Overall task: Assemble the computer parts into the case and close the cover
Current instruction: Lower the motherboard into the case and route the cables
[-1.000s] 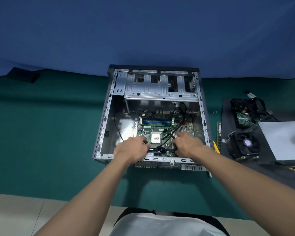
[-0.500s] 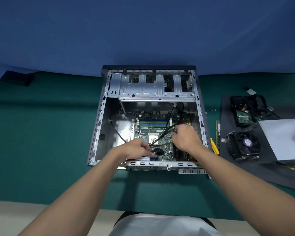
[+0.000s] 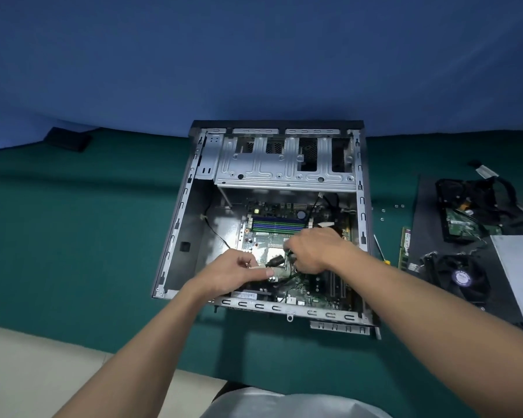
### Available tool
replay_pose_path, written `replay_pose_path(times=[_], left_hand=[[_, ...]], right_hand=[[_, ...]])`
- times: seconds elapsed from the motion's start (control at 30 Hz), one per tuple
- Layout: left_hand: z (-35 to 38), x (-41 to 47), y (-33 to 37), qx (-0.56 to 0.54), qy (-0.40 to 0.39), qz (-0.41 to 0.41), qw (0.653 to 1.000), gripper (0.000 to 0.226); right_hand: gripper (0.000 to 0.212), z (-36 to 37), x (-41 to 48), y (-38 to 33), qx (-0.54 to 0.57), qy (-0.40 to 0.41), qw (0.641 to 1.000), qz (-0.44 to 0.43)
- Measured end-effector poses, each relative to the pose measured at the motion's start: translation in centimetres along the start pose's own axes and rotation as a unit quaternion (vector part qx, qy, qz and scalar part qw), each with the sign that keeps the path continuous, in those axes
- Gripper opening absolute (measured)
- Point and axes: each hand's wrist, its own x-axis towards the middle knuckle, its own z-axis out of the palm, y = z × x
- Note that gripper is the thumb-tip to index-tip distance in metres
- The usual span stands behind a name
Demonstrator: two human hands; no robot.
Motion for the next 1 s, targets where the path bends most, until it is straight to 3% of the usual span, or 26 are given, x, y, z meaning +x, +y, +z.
replay_pose_path(times=[0.07,0.1,0.23,0.33,0.4,0.5,0.57,0.63,0.7,0.77,0.83,0.93,1.0], left_hand=[[0.0,-0.1,0.4,0.007,0.003,0.005,1.000,0.030],[0.0,-0.2,0.5,-0.008,0.008,0.008,1.000,0.027],[-0.7,-0.3,0.0,-0.059,0.040,-0.025,0.997,0.045],[-0.9,0.4,-0.4,-0.106,0.121,-0.073,0.984,0.042],[-0.9,0.6,-0.1,-0.162,0.152,-0.089,0.971,0.056],[-1.0,0.4,0.0,-0.243,0.138,-0.083,0.957,0.071],[-1.0,0.1,0.1,-0.242,0.106,-0.062,0.963,0.071],[-1.0,-0.2,0.3,-0.264,0.079,-0.029,0.961,0.059],[-1.0,-0.4,0.5,-0.296,0.054,-0.005,0.954,0.046],[-1.2,-0.4,0.6,-0.304,0.021,0.015,0.952,0.037],[-1.3,-0.3,0.6,-0.307,0.007,0.019,0.951,0.035],[-1.5,-0.3,0.0,-0.293,0.000,0.012,0.956,0.041],[-1.6,-0.1,-0.4,-0.249,-0.005,-0.001,0.969,0.041]], right_hand=[[0.010,0.0,0.3,0.0,-0.055,-0.041,0.998,-0.013],[0.005,-0.1,0.4,0.2,-0.068,-0.048,0.996,-0.023],[0.017,-1.5,0.9,1.6,-0.027,-0.044,0.998,-0.039],[0.029,-2.9,1.6,2.6,0.065,0.078,0.994,0.041],[0.033,-3.1,1.9,2.5,0.153,0.196,0.960,0.126],[0.031,-1.9,1.8,1.1,0.227,0.294,0.905,0.208],[0.032,-0.9,1.6,0.7,0.257,0.312,0.884,0.235],[0.027,0.1,1.6,0.8,0.245,0.238,0.918,0.202],[0.023,0.7,1.3,0.9,0.240,0.092,0.957,0.136],[0.039,1.1,0.6,1.0,0.249,-0.016,0.965,0.079],[0.057,0.8,-0.3,0.8,0.223,-0.033,0.972,0.063],[0.047,0.0,-1.6,-0.6,0.144,0.122,0.976,0.112],[0.024,-0.8,-2.2,-1.9,0.244,0.228,0.936,0.110]])
